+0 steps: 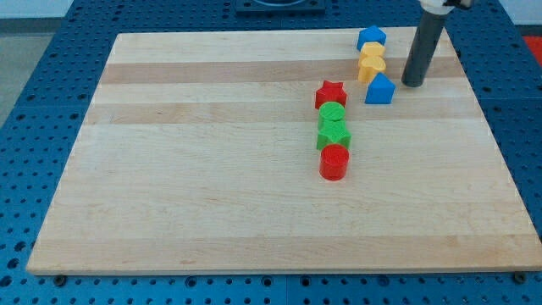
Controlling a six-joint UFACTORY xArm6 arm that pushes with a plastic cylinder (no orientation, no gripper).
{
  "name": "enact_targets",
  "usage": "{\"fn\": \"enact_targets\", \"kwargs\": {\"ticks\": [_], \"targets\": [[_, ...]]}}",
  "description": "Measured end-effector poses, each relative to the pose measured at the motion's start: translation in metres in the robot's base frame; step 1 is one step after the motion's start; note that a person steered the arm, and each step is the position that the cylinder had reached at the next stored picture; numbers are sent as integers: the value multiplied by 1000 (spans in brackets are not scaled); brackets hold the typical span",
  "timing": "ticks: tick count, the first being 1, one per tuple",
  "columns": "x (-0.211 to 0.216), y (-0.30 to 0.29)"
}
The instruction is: Nudge the blue cube a bit to the left
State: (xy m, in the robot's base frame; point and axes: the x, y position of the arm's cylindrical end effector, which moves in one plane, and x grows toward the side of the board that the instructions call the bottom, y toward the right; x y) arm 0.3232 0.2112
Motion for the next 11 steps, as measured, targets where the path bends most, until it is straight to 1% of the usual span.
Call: {"fn": "enact_targets", "kwargs": {"ticks": [3, 4, 5, 9, 10, 11], "targets": [[-75, 14], [-82, 5], [-83, -9], [-83, -24], [-79, -24], [-62, -24]]}}
